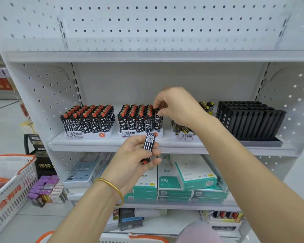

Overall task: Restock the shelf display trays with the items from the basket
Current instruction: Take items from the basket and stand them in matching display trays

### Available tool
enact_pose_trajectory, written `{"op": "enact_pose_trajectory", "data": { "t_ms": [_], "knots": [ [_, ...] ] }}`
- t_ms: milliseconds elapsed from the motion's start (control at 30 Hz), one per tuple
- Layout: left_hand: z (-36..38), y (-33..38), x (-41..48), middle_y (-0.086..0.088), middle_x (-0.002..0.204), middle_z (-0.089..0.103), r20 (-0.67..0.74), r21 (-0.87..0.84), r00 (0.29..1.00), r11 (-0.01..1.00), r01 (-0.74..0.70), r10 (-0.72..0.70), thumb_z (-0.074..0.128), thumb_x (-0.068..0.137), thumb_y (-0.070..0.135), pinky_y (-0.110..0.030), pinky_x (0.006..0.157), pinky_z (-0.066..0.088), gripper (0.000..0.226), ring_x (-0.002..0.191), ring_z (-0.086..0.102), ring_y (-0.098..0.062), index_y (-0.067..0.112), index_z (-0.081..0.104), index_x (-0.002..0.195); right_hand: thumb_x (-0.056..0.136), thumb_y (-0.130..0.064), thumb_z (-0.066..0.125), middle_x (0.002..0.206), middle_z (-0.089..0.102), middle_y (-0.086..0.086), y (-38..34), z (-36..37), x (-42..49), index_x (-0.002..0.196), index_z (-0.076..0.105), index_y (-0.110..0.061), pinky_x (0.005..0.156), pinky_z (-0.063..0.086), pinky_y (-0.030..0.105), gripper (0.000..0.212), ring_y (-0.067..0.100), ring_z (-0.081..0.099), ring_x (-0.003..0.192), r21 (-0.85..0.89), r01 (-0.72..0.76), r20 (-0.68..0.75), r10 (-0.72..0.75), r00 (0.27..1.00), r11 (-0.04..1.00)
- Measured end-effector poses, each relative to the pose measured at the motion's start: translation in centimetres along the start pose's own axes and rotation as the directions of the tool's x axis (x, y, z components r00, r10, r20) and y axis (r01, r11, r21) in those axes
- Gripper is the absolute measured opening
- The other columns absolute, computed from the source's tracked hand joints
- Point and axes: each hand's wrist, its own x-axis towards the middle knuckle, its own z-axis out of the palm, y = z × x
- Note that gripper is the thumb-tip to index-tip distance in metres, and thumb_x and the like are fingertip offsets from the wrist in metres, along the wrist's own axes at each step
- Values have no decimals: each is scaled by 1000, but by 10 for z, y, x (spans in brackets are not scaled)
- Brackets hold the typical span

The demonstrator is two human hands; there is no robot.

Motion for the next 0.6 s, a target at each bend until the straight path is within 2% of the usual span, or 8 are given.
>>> {"op": "enact_pose_trajectory", "data": {
  "t_ms": [133,300,367,433,467,533,600],
  "knots": [
    [0,-1,1,-18,95,62,-2,0,1000,1000,-24,24,38,88,-20,-29,69,59,30,77,63,-20,-3,51,109,81,-15,70,99,64,2,1,-3,1,101,70,-20,80,49,31,20,21,61,92,2,-16,64,16,998,1000],
    [2,0,0,-16,92,66,-28,57,993,992,-114,116,46,85,-20,-24,74,58,28,81,67,-18,3,54,99,87,-21,61,109,66,-3,-6,8,-3,111,66,-29,78,31,28,25,21,49,111,-210,39,-19,-44,999,977],
    [1,0,1,-11,91,67,-55,135,980,974,-183,191,50,81,-22,-26,79,56,31,84,66,-20,6,57,92,90,-18,57,108,67,-3,-7,2,-10,115,64,-28,81,37,29,29,22,47,111,-208,33,-101,-55,993,978],
    [1,3,2,-5,91,69,-74,234,955,936,-263,287,56,77,-21,-33,87,53,33,91,64,-23,11,60,81,90,-13,56,101,68,-4,-13,-9,-23,111,66,-23,85,45,32,26,17,53,100,-32,11,-192,-17,981,999],
    [1,4,3,-2,91,70,-74,261,943,919,-294,323,59,76,-20,-35,89,51,34,92,63,-23,14,61,76,88,-12,57,92,68,-7,-17,-15,-31,105,68,-21,84,47,29,22,10,56,90,105,9,-189,11,982,994],
    [2,8,5,1,88,70,-71,262,931,907,-330,359,61,75,-20,-34,88,50,36,90,63,-21,17,61,72,85,-11,62,74,64,-9,-25,-24,-47,91,70,-17,68,48,14,12,-2,55,66,336,-7,-47,25,999,942],
    [4,9,6,-4,86,69,-60,253,927,904,-345,371,60,76,-19,-35,87,51,35,87,63,-23,16,60,73,83,-8,66,71,67,-2,-30,-24,-60,86,69,-12,59,53,18,6,5,59,59,453,-59,96,17,995,890]
  ]
}}
